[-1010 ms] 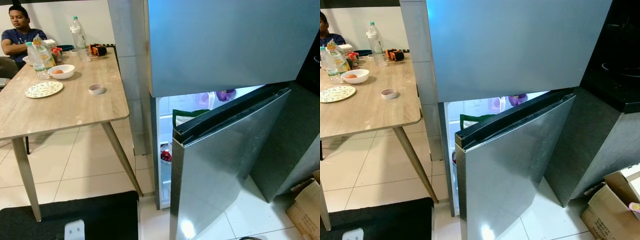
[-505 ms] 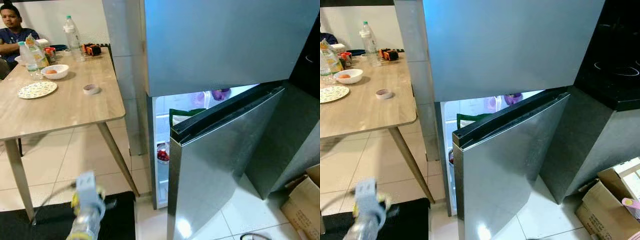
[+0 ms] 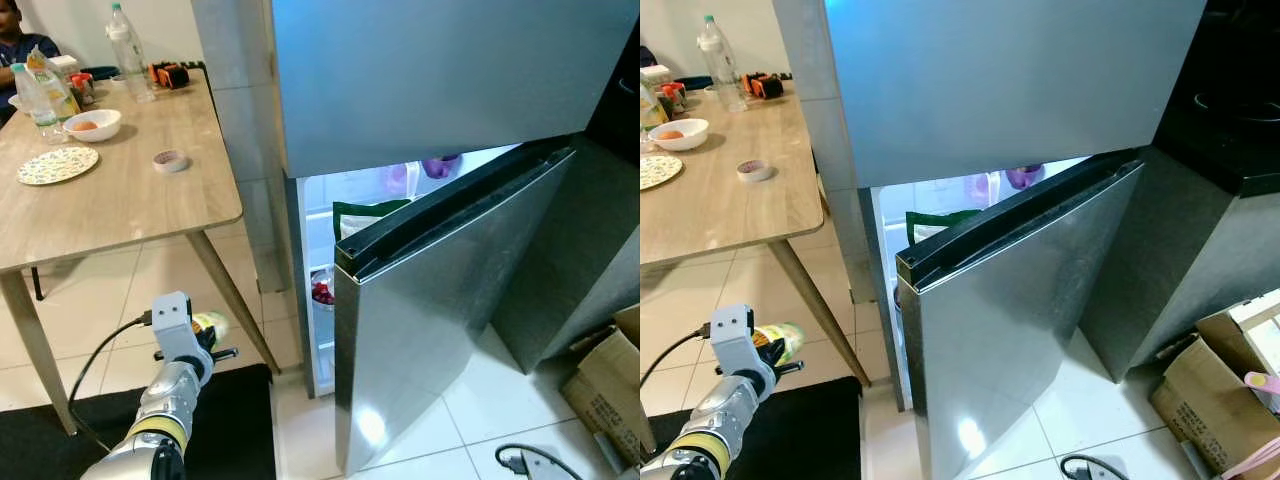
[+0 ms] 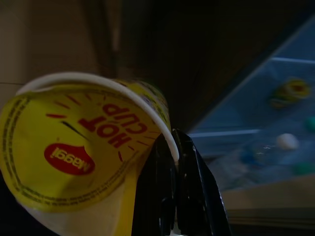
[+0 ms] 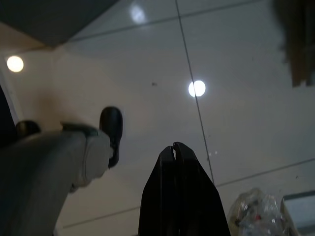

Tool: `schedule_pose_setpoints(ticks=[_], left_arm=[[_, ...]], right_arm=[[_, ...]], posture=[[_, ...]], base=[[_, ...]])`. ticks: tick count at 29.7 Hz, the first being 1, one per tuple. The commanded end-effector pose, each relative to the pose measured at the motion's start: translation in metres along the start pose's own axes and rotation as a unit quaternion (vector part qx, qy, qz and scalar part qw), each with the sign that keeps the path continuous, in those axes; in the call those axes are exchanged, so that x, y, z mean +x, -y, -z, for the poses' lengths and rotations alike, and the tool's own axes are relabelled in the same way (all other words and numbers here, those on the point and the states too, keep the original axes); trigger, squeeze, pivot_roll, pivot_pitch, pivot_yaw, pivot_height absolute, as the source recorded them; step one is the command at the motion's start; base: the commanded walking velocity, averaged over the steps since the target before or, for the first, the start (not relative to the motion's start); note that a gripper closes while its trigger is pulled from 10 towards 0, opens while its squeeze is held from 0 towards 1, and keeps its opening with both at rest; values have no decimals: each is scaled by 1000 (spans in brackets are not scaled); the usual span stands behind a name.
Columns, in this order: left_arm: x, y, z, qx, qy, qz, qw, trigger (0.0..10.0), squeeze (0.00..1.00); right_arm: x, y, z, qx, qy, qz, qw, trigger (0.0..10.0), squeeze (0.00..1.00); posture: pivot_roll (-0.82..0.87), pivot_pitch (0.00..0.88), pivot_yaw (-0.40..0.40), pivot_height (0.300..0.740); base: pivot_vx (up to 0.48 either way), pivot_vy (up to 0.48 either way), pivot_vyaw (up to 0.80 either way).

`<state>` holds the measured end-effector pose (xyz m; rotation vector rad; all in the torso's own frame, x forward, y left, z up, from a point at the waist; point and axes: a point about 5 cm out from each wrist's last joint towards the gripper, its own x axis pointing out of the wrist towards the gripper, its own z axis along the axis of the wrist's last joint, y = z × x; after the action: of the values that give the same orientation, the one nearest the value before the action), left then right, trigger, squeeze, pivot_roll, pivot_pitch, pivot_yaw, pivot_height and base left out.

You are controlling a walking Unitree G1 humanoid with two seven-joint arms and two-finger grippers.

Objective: Restocking fridge

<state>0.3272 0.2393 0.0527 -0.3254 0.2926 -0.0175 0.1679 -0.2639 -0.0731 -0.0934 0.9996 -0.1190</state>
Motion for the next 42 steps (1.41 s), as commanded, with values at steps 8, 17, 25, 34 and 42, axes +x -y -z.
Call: schedule_pose_setpoints(ticks=[8,17,25,34,42], left_arm=[[9,44,21,-6,-71,131,989,10000,0],[10,73,35,9,-84,193,978,10000,0],[13,100,30,2,-51,257,965,10000,0],[2,150,34,-24,-61,454,888,10000,0],[-7,158,54,-38,-87,478,873,10000,0]], right_arm=[[-3,4,14,11,-7,8,1000,10000,0],[-2,0,9,1,0,8,1000,10000,0],[0,-8,8,-6,2,-2,1000,10000,0],[-1,-9,16,-18,-12,-4,1000,10000,0],[-4,-8,27,-19,-30,2,999,10000,0]], posture=[[-161,139,44,740],[-160,136,46,740],[-161,111,37,740],[-153,83,34,740],[-154,83,34,740]], base=[[0,0,0],[0,0,0],[0,0,0],[0,0,0],[0,0,0]])
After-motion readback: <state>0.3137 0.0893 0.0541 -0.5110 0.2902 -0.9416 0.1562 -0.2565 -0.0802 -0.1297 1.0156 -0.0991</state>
